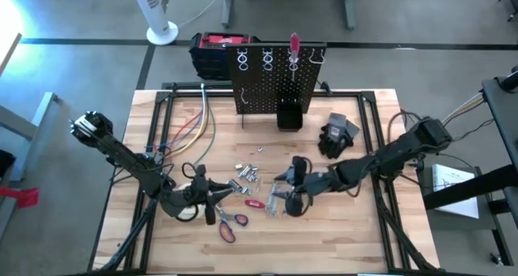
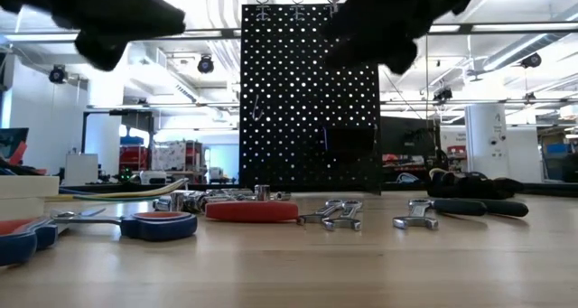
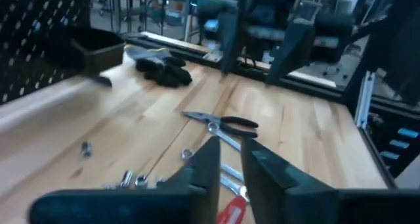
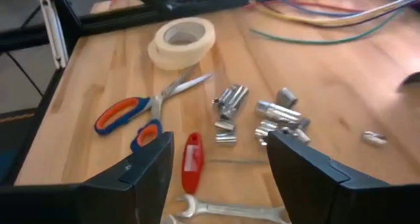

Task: Hang tools onto peg board
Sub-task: Hang the red allen wrench on the peg board

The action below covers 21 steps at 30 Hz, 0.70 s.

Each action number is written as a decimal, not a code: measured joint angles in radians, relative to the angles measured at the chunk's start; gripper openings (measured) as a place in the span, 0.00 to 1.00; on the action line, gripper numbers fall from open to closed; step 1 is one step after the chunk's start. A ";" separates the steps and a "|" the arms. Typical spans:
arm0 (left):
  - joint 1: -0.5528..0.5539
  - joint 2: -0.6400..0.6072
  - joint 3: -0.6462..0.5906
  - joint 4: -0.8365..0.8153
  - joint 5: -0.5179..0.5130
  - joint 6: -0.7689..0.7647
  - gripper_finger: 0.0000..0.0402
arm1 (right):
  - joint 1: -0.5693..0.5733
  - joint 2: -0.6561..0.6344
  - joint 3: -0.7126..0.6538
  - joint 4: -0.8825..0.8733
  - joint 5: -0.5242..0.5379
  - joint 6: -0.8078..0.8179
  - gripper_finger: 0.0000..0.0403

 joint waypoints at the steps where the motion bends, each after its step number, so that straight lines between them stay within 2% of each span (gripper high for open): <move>1: 0.000 0.012 0.020 -0.017 -0.002 0.012 0.19 | 0.001 0.023 0.001 0.018 -0.004 0.000 0.61; 4: 0.001 0.045 0.065 -0.051 -0.003 0.026 0.26 | 0.001 0.087 0.017 0.044 -0.046 0.002 0.65; 9: 0.004 0.103 0.107 -0.053 -0.004 0.006 0.32 | -0.002 0.186 0.047 0.055 -0.055 0.026 0.70; 14: 0.005 0.151 0.115 -0.058 -0.005 -0.013 0.34 | -0.002 0.292 0.096 0.052 -0.077 0.057 0.70; 21: 0.013 0.232 0.166 -0.108 -0.075 -0.001 0.34 | -0.002 0.436 0.208 0.032 -0.081 0.086 0.70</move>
